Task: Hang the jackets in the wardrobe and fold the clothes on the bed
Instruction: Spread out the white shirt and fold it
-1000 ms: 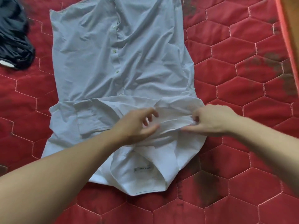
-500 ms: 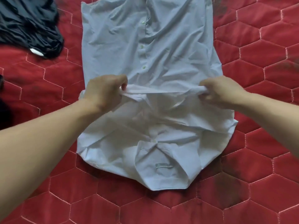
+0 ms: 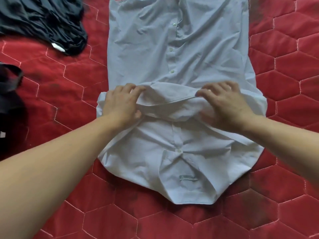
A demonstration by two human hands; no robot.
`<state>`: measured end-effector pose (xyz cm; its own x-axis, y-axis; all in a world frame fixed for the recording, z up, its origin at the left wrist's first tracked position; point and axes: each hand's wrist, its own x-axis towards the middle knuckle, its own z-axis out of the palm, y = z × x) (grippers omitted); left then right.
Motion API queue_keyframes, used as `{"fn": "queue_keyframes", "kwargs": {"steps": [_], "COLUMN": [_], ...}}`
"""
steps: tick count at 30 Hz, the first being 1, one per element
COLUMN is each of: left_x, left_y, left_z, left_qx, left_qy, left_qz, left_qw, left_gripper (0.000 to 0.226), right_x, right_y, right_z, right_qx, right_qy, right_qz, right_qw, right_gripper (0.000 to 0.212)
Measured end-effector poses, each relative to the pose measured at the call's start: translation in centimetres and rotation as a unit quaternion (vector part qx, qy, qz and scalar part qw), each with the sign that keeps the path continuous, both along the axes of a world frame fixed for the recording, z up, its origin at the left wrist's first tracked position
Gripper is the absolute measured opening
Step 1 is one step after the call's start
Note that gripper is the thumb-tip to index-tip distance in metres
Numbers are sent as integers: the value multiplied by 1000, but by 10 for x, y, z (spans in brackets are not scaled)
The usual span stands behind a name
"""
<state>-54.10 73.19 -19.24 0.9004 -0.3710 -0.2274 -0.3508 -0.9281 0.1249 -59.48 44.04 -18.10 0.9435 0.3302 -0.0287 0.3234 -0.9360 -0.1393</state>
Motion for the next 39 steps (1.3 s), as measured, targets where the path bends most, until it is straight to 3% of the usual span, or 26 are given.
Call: {"fn": "queue_keyframes", "kwargs": {"steps": [1, 3, 5, 7, 9, 11, 14, 16, 18, 19, 21, 22, 24, 26, 28, 29, 32, 35, 39], "left_x": [5, 15, 21, 29, 40, 48, 54, 53, 46, 40, 22, 11, -5, -18, -28, -33, -39, -36, -19], "left_y": [0, 4, 8, 11, 13, 12, 1, -7, -10, -9, -12, -17, -31, -40, -40, -38, -35, -40, -40], "left_z": [1, 2, 5, 10, 18, 25, 21, 13, 6, 4, -1, -1, -2, -5, -9, -9, -4, 4, 23], "left_qx": [-1, -4, -38, -112, -178, -217, -81, 10, 37, 25, -80, -143, -182, -115, -90, -95, -145, -199, -304], "left_qy": [13, 63, 121, 175, 242, 314, 341, 310, 206, 128, 15, 18, 166, 330, 388, 393, 428, 466, 511], "left_qz": [21, 61, 77, 74, 111, 159, 118, 57, -1, -26, -56, -46, 20, 32, -5, -19, -20, 10, 110], "left_qw": [1000, 996, 989, 975, 947, 910, 929, 949, 978, 991, 995, 988, 969, 937, 917, 914, 892, 862, 797], "left_gripper": [65, 60, 48, 32, 17, 35, 64, 54, 35, 37, 33, 23, 21, 44, 50, 48, 44, 31, 10], "right_x": [0, 9, 25, 38, 50, 56, 60, 60, 55, 49, 34, 26, 12, -1, -6, -5, 7, 23, 33], "right_y": [12, 30, 34, 25, 7, -11, -33, -40, -39, -38, -30, -23, -3, 16, 25, 25, 16, 4, -3], "right_z": [-4, -14, -20, -16, -5, 12, 24, 17, 5, 0, -5, -5, -3, -7, -15, -18, -12, 5, 18], "right_qx": [-10, -31, -16, 27, 74, 118, 81, -16, -115, -129, -54, 0, 51, -30, -100, -86, 42, 185, 268], "right_qy": [24, 119, 185, 223, 300, 378, 482, 487, 420, 362, 192, 105, 30, 105, 172, 199, 344, 438, 482], "right_qz": [17, -56, -151, -140, -119, -153, -194, -186, -147, -121, -75, -31, 75, 146, 135, 117, 47, -9, -42], "right_qw": [1000, 991, 971, 964, 943, 905, 850, 853, 888, 915, 977, 994, 995, 983, 971, 969, 937, 880, 833], "right_gripper": [63, 77, 58, 18, 31, 45, 49, 50, 47, 48, 50, 47, 40, 49, 50, 41, 11, 8, 13]}}
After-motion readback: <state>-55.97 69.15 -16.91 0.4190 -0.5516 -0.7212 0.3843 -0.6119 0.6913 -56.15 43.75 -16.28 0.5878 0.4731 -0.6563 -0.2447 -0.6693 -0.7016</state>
